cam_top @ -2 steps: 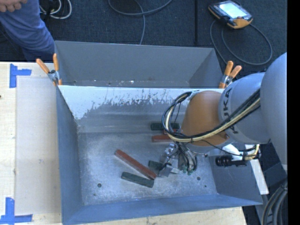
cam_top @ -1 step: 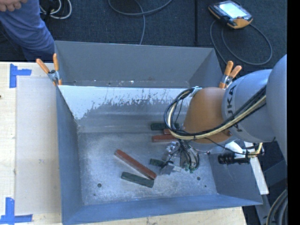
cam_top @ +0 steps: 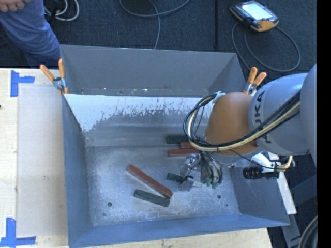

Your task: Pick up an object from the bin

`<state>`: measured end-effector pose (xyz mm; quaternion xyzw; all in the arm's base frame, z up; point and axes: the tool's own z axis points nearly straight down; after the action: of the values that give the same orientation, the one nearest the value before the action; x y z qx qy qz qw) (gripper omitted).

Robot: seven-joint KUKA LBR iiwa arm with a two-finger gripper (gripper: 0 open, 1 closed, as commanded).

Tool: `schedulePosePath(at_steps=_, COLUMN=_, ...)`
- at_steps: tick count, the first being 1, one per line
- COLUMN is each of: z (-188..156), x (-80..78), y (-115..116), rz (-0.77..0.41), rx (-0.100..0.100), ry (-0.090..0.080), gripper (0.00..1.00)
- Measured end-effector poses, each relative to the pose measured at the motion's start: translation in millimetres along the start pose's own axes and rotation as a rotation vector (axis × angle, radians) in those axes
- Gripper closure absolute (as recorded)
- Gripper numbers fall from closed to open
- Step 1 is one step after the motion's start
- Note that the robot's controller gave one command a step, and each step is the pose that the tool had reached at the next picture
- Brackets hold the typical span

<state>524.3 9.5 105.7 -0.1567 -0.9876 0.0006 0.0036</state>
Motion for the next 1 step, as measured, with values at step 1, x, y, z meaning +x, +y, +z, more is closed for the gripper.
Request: schedulePosePath(at_steps=1, z=-19.7, x=0.0, y=0.0, rz=0.0, rx=-0.001, ry=-0.003, gripper=1.0)
